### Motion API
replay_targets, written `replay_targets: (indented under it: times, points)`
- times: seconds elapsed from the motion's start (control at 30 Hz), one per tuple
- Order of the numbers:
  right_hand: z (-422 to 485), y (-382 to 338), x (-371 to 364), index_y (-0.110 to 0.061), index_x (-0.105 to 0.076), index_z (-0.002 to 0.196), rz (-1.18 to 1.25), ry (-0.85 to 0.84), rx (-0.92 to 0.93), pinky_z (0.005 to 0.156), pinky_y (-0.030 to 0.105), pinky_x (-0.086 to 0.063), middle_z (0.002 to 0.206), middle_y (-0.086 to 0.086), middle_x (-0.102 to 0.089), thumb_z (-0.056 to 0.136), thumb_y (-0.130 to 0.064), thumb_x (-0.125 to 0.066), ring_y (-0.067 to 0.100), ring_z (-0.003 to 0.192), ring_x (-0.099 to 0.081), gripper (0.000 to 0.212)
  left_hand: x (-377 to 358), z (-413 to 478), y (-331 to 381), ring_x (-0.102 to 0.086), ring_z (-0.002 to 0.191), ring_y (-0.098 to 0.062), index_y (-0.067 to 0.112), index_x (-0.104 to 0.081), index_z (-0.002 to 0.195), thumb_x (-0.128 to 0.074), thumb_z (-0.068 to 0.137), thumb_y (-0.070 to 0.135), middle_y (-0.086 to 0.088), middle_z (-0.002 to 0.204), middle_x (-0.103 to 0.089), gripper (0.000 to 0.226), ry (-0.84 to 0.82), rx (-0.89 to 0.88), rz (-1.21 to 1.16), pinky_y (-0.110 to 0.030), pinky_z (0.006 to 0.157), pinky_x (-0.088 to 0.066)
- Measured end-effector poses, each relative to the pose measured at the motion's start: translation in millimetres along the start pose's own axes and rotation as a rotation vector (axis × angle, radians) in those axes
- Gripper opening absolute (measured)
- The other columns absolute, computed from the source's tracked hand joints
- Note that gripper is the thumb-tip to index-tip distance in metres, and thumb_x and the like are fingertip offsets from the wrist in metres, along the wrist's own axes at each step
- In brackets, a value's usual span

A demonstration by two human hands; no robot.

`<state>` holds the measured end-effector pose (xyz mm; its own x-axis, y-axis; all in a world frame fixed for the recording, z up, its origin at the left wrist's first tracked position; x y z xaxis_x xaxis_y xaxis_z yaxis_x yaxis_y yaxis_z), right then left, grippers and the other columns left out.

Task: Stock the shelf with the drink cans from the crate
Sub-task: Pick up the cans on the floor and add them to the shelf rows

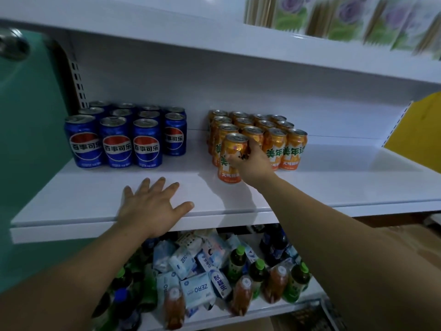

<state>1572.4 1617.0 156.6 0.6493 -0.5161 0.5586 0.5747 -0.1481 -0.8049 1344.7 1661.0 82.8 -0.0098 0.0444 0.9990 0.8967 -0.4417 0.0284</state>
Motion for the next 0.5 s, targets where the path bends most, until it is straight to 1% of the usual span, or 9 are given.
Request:
replay_targets:
  times: [0.07, 0.13, 0.2, 0.23, 0.3, 0.4, 0.47, 0.5]
  points:
    - [-8.7, 2.2, 3.0, -0.025, -0.028, 0.147, -0.052, -0.022, -0.010, 0.099, 0.040, -0.042, 0.140, 0.004, -0.050, 0.089, -0.036, -0.065, 0.030, 0.126, -0.049, 0.070, 0.1, 0.5, -0.9, 0.003, 0.148, -0.023, 0.039, -0.003, 0.151, -0.008, 0.080, 0.081, 0.006, 0.161, 0.002, 0.082, -0.031, 0.003, -0.016, -0.056, 0.117, -0.002]
    - [-25.0, 6.8, 14.4, -0.023, -0.033, 0.145, -0.092, -0.040, -0.014, 0.098, 0.038, -0.041, 0.141, 0.004, -0.050, 0.088, -0.040, -0.066, 0.028, 0.127, -0.049, 0.068, 1.7, -3.1, -2.2, 0.003, 0.148, -0.023, 0.037, -0.004, 0.151, -0.010, 0.083, 0.078, 0.004, 0.161, 0.003, 0.080, -0.071, 0.009, -0.032, -0.055, 0.117, 0.000]
    - [-44.3, 13.8, 35.4, -0.020, -0.036, 0.144, -0.151, -0.035, -0.011, 0.099, 0.034, -0.039, 0.143, 0.003, -0.048, 0.088, -0.041, -0.065, 0.027, 0.130, -0.046, 0.066, 6.9, -8.5, 4.3, -0.002, 0.148, -0.023, 0.031, -0.011, 0.152, -0.015, 0.087, 0.073, 0.002, 0.162, -0.002, 0.077, -0.062, -0.009, -0.063, -0.053, 0.117, -0.003]
    - [-53.2, 19.9, 47.7, -0.019, -0.033, 0.146, -0.201, -0.025, -0.023, 0.102, 0.035, -0.037, 0.147, 0.003, -0.043, 0.089, -0.043, -0.064, 0.026, 0.133, -0.042, 0.069, 10.5, -13.1, 14.8, -0.006, 0.148, -0.022, 0.029, -0.016, 0.151, -0.020, 0.089, 0.071, 0.001, 0.161, -0.007, 0.075, -0.038, -0.041, -0.088, -0.052, 0.118, -0.005]
    - [-73.6, 36.5, 73.1, -0.018, -0.026, 0.151, -0.307, -0.009, -0.073, 0.106, 0.038, -0.036, 0.153, 0.005, -0.035, 0.089, -0.050, -0.060, 0.027, 0.136, -0.039, 0.077, 17.9, -31.0, 54.3, -0.015, 0.146, -0.019, 0.026, -0.026, 0.149, -0.032, 0.091, 0.066, 0.001, 0.159, -0.018, 0.071, 0.023, -0.171, -0.156, -0.049, 0.118, -0.011]
    - [-113.0, 69.2, 101.6, -0.020, -0.023, 0.151, -0.376, -0.028, -0.158, 0.101, 0.039, -0.041, 0.154, 0.008, -0.032, 0.090, -0.052, -0.057, 0.029, 0.132, -0.042, 0.077, 16.7, -75.7, 134.3, -0.023, 0.143, -0.018, 0.024, -0.032, 0.147, -0.045, 0.091, 0.057, 0.001, 0.156, -0.026, 0.065, 0.055, -0.437, -0.245, -0.043, 0.117, -0.018]
    - [-146.9, 100.1, 113.8, -0.018, -0.024, 0.151, -0.436, -0.053, -0.225, 0.096, 0.039, -0.042, 0.152, 0.010, -0.034, 0.091, -0.051, -0.057, 0.031, 0.130, -0.043, 0.076, -7.7, -103.9, 176.7, -0.025, 0.142, -0.018, 0.025, -0.032, 0.147, -0.048, 0.091, 0.054, 0.003, 0.156, -0.027, 0.064, -0.009, -0.532, -0.265, -0.041, 0.116, -0.022]
    - [-165.5, 118.0, 117.9, -0.017, -0.025, 0.150, -0.465, -0.066, -0.253, 0.096, 0.039, -0.043, 0.151, 0.011, -0.035, 0.091, -0.051, -0.058, 0.032, 0.129, -0.044, 0.076, -29.8, -115.4, 192.1, -0.028, 0.141, -0.019, 0.026, -0.033, 0.146, -0.050, 0.091, 0.053, 0.003, 0.155, -0.028, 0.064, -0.079, -0.545, -0.270, -0.040, 0.114, -0.026]
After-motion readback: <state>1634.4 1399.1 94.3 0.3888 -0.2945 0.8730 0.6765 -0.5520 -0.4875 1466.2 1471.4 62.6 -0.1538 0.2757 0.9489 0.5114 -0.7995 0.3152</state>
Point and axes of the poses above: each hand's wrist, its own z-axis towards the middle knuckle, its own x-axis out of the back of the hand, y = z × x, the point moved 8 cm from there along z, towards the middle knuckle
